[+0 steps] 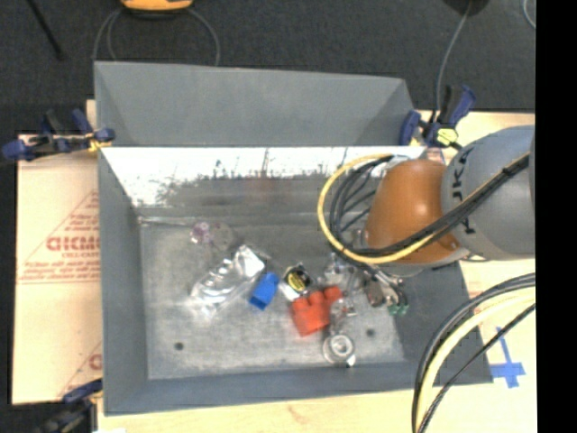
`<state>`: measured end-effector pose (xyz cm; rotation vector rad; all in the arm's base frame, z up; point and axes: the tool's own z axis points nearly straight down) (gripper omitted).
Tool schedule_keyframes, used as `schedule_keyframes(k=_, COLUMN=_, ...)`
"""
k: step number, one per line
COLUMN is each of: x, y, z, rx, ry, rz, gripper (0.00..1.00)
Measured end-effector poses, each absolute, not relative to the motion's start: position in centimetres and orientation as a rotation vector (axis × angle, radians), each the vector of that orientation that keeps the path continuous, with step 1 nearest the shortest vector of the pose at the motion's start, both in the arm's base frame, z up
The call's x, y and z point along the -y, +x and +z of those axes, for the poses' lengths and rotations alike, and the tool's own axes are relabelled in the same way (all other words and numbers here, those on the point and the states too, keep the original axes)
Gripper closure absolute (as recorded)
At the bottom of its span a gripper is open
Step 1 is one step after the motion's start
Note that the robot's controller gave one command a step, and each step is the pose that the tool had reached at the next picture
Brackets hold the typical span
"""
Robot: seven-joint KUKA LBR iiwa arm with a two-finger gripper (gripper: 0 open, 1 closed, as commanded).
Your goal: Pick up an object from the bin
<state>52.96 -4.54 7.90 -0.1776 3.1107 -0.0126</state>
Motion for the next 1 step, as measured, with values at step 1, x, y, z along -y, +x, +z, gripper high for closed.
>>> schedule_keyframes(k=1, x=4.51, y=53.72, z=25.45, rx=-3.114, ry=-0.305, rz=-0.006, gripper=1.00)
